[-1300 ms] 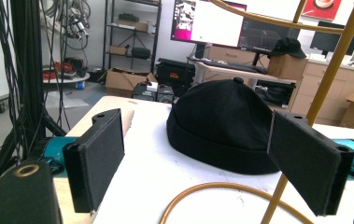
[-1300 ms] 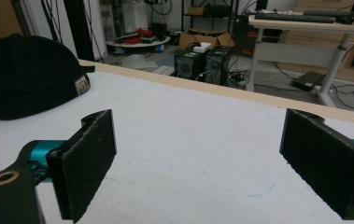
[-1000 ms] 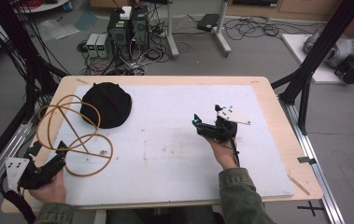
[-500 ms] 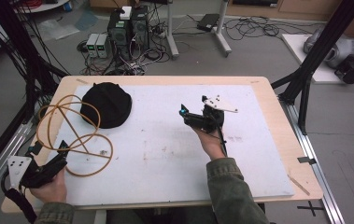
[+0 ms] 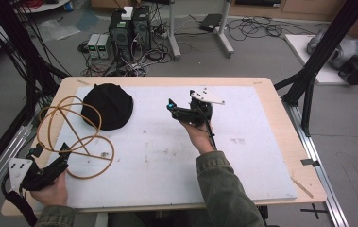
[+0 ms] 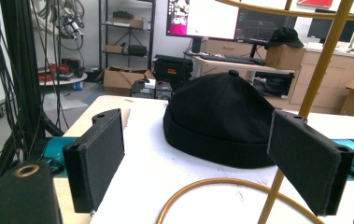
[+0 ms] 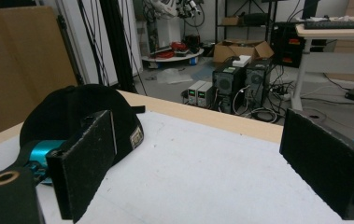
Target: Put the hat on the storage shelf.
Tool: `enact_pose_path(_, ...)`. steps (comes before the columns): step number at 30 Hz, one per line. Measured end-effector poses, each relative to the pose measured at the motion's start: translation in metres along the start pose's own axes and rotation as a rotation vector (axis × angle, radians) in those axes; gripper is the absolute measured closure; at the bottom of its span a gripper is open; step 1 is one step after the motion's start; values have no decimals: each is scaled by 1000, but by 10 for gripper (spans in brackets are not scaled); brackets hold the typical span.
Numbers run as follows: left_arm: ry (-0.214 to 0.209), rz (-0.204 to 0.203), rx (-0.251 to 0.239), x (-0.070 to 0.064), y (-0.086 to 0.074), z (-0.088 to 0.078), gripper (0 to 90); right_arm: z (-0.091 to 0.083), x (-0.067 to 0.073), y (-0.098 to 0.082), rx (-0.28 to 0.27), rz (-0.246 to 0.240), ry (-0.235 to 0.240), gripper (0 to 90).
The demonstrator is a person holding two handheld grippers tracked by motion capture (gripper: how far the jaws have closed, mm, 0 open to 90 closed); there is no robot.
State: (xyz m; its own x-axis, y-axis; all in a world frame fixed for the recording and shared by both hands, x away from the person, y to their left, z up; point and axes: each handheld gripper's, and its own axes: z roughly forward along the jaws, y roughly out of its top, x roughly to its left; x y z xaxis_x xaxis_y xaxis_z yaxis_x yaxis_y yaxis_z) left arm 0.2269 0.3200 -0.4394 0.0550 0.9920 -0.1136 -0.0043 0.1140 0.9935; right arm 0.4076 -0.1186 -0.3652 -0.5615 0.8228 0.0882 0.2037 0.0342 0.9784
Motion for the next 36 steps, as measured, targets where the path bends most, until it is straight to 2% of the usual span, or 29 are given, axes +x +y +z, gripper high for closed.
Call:
enact_pose_path(6,1,-4,-1,1,0,0,190,13,6,4,22,-25,9,100)
enact_pose_path(9,1,-4,0,2,0,0,190,18,9,5,16,-33,10,99)
enact_pose_path(11,1,-3,-3,2,0,0,190,21,11,5,11,-16,16,100)
enact_pose_path(12,2,-3,-1,2,0,0,190,26,13,5,19,12,39,99)
enact_pose_path(13,4,-6,-4,2,0,0,190,26,13,5,19,12,39,99)
enact_pose_path(20,-3,-9,-7,2,0,0,190,42,30,18,19,-32,72,100)
enact_pose_path(24,-7,-14,-8,3,0,0,189,49,38,23,20,-19,95,99)
enact_pose_path(30,-1,-25,-11,5,1,-2,190,61,53,30,23,-35,108,100)
enact_pose_path(36,1,-31,-13,5,1,-2,189,73,64,28,34,-51,125,100)
